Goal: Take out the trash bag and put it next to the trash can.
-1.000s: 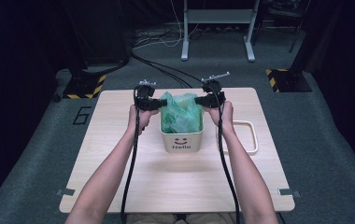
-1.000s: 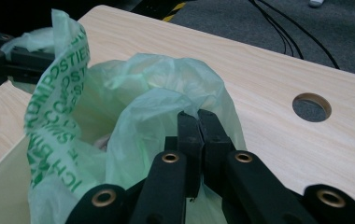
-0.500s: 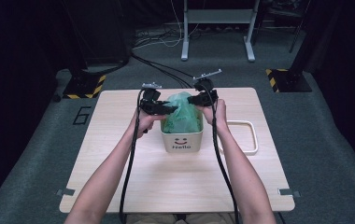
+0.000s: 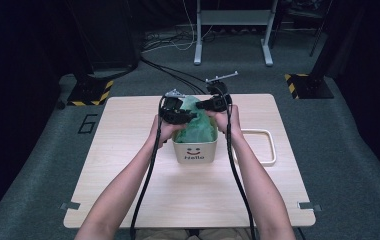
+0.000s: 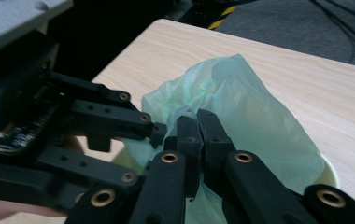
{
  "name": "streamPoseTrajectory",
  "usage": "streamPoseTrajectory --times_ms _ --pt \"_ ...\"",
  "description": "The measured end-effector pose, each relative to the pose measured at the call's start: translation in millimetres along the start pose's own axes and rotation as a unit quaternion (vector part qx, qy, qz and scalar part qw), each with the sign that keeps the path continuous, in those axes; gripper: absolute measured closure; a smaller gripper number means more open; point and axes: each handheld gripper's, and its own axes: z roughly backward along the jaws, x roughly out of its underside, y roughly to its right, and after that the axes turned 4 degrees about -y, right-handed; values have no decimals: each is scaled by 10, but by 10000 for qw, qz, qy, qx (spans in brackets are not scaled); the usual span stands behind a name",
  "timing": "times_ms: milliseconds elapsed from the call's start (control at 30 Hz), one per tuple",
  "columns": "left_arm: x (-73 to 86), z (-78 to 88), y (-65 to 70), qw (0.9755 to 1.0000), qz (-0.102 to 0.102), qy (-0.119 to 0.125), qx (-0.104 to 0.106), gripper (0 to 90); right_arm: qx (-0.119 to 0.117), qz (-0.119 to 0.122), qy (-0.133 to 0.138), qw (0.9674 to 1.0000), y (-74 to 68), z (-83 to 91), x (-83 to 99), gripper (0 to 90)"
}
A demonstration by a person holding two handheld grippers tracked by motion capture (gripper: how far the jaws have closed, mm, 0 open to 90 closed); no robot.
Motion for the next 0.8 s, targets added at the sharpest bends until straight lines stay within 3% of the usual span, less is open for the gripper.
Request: streamPoseTrajectory --times_ms 100,167,300,367,600,700,800 --pt "3 -15 12 9999 42 107 22 883 -159 -51 76 9998 18 22 3 855" --pt "8 -17 -6 9998 101 179 -1 895 -197 -63 152 9997 38 53 9 803" --pt "4 -6 -61 9994 196 288 -6 898 -259 36 397 9989 94 150 38 637" --pt "-5 11 -91 9991 252 328 -2 899 -257 178 467 9984 125 199 60 493" --pt "-99 94 -146 9984 350 440 35 899 -128 650 291 9974 157 177 221 183" --pt "-159 134 -149 9980 387 497 40 899 -191 817 228 9962 142 85 280 145" --pt "-218 158 -124 9983 328 486 53 898 -213 805 187 9964 120 -18 308 135"
